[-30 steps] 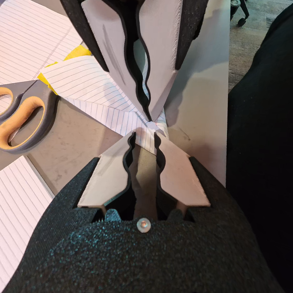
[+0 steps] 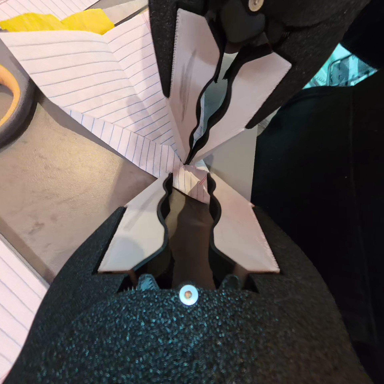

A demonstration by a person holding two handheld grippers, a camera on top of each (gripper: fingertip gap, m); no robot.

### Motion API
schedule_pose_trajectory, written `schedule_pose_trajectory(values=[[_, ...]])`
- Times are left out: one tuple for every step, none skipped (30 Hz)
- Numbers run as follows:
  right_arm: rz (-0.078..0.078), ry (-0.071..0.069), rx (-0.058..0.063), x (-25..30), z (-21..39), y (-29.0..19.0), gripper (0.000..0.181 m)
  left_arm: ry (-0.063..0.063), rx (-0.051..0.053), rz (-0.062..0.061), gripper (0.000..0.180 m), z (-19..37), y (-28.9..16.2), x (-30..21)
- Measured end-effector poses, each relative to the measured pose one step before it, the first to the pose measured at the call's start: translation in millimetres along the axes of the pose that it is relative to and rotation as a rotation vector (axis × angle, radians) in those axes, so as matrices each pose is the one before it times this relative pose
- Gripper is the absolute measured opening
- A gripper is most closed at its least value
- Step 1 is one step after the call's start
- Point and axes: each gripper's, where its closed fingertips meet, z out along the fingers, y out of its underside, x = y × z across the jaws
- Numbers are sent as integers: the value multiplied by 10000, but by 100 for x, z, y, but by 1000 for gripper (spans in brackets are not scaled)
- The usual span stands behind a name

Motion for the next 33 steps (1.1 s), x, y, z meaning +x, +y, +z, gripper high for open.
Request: schedule_pose_trajectory(values=[[31,0,11,-2,6,0,0,-5,16,-140,32,0,-7,36],[-14,17,4,1,2,-4,0,-17,-4,-57,32,-4,9,0],[13,1,2,1,-2,-2,0,25,-1,-120,32,0,-39,5],[36,-18,6,9,-7,-7,0,90,12,-179,32,-29,-53,7],[-7,-9,9,0,5,10,0,116,30,-144,32,-21,-38,2],[-16,-7,16,6,1,-3,0,126,49,-111,33,-30,-38,36],[26,-21,15,-1,-3,-2,0,126,56,-100,34,-29,-2,35],[-1,-4,15,-1,0,-1,0,89,54,-91,33,-24,-23,-14],[-1,-1,14,4,-1,0,0,64,74,-168,31,-17,-54,-100],[4,-2,12,-2,-2,2,0,123,84,-174,30,-14,-27,7],[18,-4,15,-2,5,3,0,147,4,7,30,17,137,122],[24,-9,23,2,-6,-10,0,-8,74,-18,29,1,-14,-53],[17,0,25,1,5,8,0,83,93,-195,32,-5,-99,60],[29,5,17,0,-2,-4,0,368,146,-177,43,-5,-128,542],[8,12,11,6,1,3,0,108,101,-93,47,4,-33,227],[2,13,12,-1,-3,-4,0,-145,30,20,47,34,3,-29],[26,3,13,-4,10,-4,0,-160,23,26,48,58,-10,56],[14,1,11,-2,1,-5,0,-232,-12,54,48,51,28,-51],[3,2,2,-1,-2,6,0,-478,-41,112,40,84,31,-395],[20,5,-6,7,-2,-8,0,-466,-41,175,36,93,14,-257],[33,6,-3,0,6,0,0,-317,-68,259,37,78,65,25],[36,16,-10,0,-3,4,0,-398,-89,270,35,78,89,-122],[23,37,-22,-10,-3,-9,0,-449,-52,237,31,74,51,-214],[36,28,-20,2,3,-1,0,-270,-20,249,31,50,55,-6],[52,2,1,-4,-7,-8,0,-251,8,225,30,47,51,-53],[78,-18,23,-2,0,-9,0,-229,60,189,30,45,25,-40],[93,-20,17,-6,-9,0,0,-139,73,167,32,19,43,85],[39,13,-1,-3,-13,-2,0,-123,52,171,33,27,68,57],[19,21,-15,-2,-5,-2,0,-204,59,195,32,37,29,-50],[18,14,-17,-9,-3,-9,0,-167,53,164,32,33,34,-15],[32,-4,-11,-26,-4,6,0,-110,50,95,32,15,26,1],[54,-17,2,-5,-17,-10,0,-92,56,67,31,20,10,-29],[51,-31,19,-24,-7,-2,0,-92,75,108,31,10,12,-9]])
